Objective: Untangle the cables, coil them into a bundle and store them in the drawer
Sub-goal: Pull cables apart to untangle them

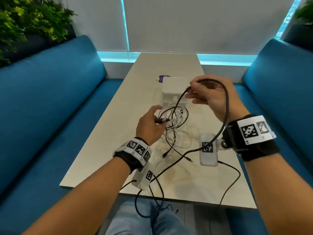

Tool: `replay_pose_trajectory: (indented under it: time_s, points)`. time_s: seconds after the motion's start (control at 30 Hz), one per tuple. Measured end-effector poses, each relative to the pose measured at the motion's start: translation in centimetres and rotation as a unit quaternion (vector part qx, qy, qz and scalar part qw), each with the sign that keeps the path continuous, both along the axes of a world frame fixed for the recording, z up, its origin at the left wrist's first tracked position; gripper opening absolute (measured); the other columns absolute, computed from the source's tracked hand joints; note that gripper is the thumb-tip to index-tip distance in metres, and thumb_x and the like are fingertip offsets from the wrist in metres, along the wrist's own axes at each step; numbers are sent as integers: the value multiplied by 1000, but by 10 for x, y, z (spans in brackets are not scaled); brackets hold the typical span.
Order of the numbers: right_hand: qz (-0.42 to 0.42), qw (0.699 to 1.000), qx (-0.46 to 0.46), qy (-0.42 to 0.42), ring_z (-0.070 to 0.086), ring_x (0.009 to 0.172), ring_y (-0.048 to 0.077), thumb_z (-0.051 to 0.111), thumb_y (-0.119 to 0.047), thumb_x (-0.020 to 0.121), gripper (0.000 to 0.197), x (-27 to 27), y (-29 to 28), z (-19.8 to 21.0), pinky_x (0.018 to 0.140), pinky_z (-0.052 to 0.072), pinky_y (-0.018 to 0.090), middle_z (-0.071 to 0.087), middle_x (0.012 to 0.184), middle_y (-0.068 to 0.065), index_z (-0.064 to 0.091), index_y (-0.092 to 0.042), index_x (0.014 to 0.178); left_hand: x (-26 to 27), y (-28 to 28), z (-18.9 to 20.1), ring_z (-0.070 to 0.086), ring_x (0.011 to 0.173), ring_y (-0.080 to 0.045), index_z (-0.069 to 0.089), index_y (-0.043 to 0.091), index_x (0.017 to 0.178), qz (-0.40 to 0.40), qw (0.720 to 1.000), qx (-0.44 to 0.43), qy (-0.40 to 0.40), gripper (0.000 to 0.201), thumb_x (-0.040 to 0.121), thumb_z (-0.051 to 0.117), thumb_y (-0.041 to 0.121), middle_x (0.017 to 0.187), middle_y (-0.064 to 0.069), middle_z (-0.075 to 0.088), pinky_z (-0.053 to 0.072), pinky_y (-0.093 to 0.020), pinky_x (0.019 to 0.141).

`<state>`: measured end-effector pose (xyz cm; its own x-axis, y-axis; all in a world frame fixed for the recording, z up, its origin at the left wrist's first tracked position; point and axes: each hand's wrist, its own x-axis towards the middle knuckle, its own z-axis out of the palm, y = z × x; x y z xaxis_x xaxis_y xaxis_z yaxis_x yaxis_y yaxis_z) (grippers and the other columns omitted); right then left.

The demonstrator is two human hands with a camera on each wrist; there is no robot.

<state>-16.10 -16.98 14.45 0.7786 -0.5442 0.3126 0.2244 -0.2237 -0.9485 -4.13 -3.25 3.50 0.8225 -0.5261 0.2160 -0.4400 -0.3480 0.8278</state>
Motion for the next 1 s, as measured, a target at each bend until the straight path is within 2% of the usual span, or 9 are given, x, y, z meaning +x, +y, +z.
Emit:
replay_pose_trajectory:
  time_s: [0.2, 0.43, 0.57, 0.67, 0.73, 0.8, 0.87, 0.93, 1.0]
  points:
    - [2, 994, -110, 18, 72, 69, 15, 63, -7, 91, 19, 7, 15, 2, 60, 56, 25, 72, 70, -5, 66, -24, 82, -18, 5, 5, 49, 79, -13, 57, 37, 125, 58, 984, -25, -167, 55, 76, 76, 23, 117, 0, 42, 46, -27, 70]
    - [24, 995, -74, -64, 73, 72, 20, 61, -5, 91, 14, 9, 29, 11, 62, 57, 27, 72, 81, 3, 67, -18, 89, -2, -5, -3, 63, 82, -18, 76, 27, 89, -21, 992, -54, -113, 12, 80, 76, 20, 88, 3, 60, 54, -38, 76]
    - [-7, 995, -36, -95, 73, 72, 20, 62, -8, 91, 12, 5, 25, -1, 59, 54, 23, 73, 88, 4, 65, -18, 98, 4, -1, -3, 64, 93, -14, 73, 21, 94, -66, 995, -70, -18, 17, 89, 65, 7, 96, 0, 67, 49, -25, 85]
    - [-21, 995, -95, 33, 67, 88, 12, 74, -17, 82, 52, 7, 19, -31, 68, 52, 17, 65, 112, 4, 49, -22, 128, 9, 4, 0, 63, 102, -18, 68, 24, 94, -80, 988, -110, 77, 18, 96, 54, 13, 109, -3, 70, 49, -30, 89]
    - [13, 959, -223, 177, 55, 112, 14, 79, -30, 77, 76, 15, 18, -57, 94, 49, 27, 52, 133, 3, 39, -24, 141, 11, 7, 6, 64, 104, -22, 67, 14, 104, -85, 986, -112, 95, 25, 95, 52, 33, 110, -1, 70, 50, -39, 92]
    - [87, 930, -254, 253, 56, 108, 13, 71, -46, 79, 61, 25, 18, -79, 99, 46, 39, 58, 124, -2, 51, -24, 132, 9, 9, 12, 63, 108, -23, 63, 11, 99, -81, 989, -93, 86, 33, 92, 53, 41, 111, -6, 69, 49, -37, 95]
    - [103, 922, -246, 280, 54, 73, 10, 64, -45, 85, 28, 33, 19, -87, 77, 48, 35, 60, 82, -5, 65, -19, 95, 6, 14, 21, 61, 112, -26, 59, 14, 89, -80, 989, -97, 76, 12, 96, 56, 24, 112, -14, 68, 47, -36, 98]
    - [91, 925, -246, 273, 42, 55, 12, 59, -36, 92, 32, 37, 18, -90, 60, 38, 30, 48, 60, -5, 57, -18, 66, 13, 22, 24, 63, 101, -30, 65, 11, 90, -85, 995, -45, 14, 10, 95, 58, 16, 103, -20, 68, 47, -40, 90]
    - [77, 933, -236, 261, 38, 51, 13, 56, -33, 95, 38, 37, 17, -93, 56, 34, 29, 44, 56, -1, 52, -17, 61, 24, 30, 23, 61, 91, -33, 71, 5, 101, -96, 990, 60, -82, 16, 94, 60, 15, 91, -19, 64, 44, -35, 79]
